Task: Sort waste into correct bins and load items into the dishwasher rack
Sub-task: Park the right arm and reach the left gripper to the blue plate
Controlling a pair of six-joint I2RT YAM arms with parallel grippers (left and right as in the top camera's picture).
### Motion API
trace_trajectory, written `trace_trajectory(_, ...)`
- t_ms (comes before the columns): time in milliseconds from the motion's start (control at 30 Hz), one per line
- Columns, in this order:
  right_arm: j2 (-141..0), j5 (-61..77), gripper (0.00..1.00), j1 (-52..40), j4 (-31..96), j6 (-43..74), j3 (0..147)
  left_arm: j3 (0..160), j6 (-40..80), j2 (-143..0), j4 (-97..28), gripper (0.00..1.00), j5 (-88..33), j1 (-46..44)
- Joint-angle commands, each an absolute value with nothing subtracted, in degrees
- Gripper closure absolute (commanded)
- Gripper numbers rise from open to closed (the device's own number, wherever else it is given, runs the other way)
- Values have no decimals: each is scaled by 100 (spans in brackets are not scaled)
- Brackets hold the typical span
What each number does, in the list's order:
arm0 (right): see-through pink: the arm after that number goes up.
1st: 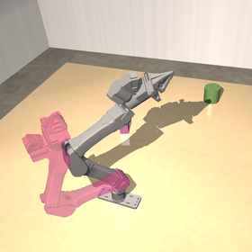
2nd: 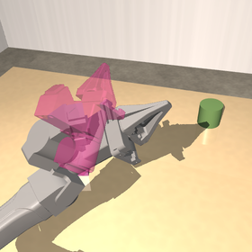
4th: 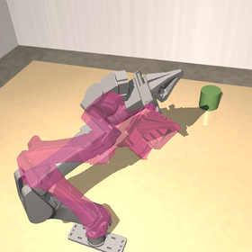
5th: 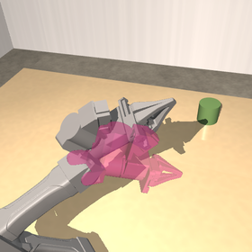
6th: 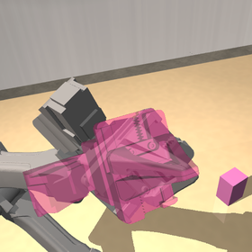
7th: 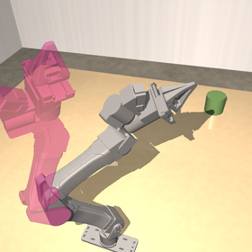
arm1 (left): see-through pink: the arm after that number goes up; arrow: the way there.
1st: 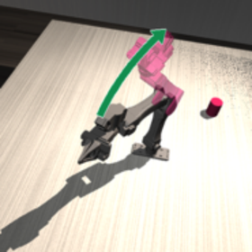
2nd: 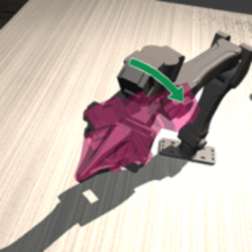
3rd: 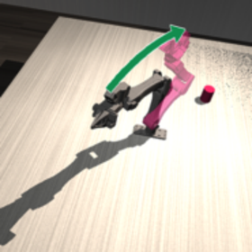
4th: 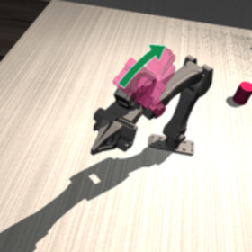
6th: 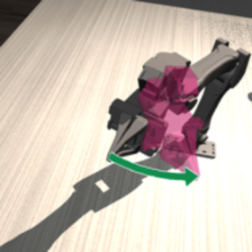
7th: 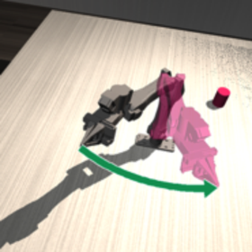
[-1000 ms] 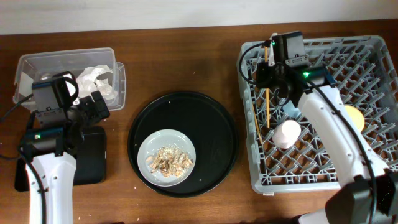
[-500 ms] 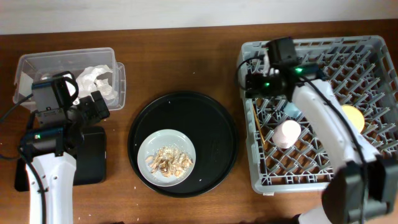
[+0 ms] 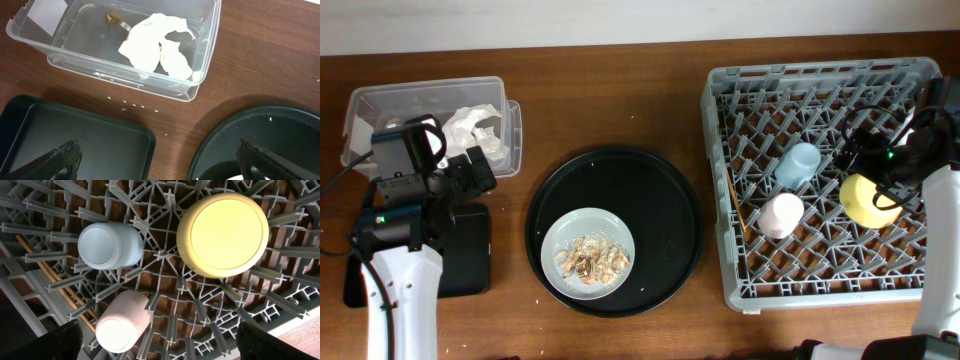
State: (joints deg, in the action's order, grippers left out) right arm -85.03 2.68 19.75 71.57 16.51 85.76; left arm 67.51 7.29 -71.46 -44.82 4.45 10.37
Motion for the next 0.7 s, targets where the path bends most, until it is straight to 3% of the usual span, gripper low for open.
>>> trace_trajectory(0, -8512, 279, 1, 1997, 7159, 1702, 8615, 6759, 681, -7107, -4471, 1, 405, 1066)
trace_trajectory(233, -8512, 279, 1, 1994, 7159, 1702, 8615, 6759, 683, -7107, -4198, 1, 360, 1066)
trace_trajectory(300, -8512, 279, 1, 1997, 7159, 1702, 8615, 6759, 683, -7107, -4285, 1, -523, 1061)
trace_trajectory(333, -8512, 279, 2, 1994, 7159, 1702, 8615, 6759, 685, -7107, -4464, 1, -1914, 1061)
trace_trajectory(433, -8512, 279, 1, 1994, 7159, 1699, 8615, 6755, 681, -7107, -5234, 1, -4390, 1031)
trace_trajectory(667, -8512, 279, 1, 1994, 7159, 1702, 8615, 6755, 561, -7120, -5909, 1, -4545, 558)
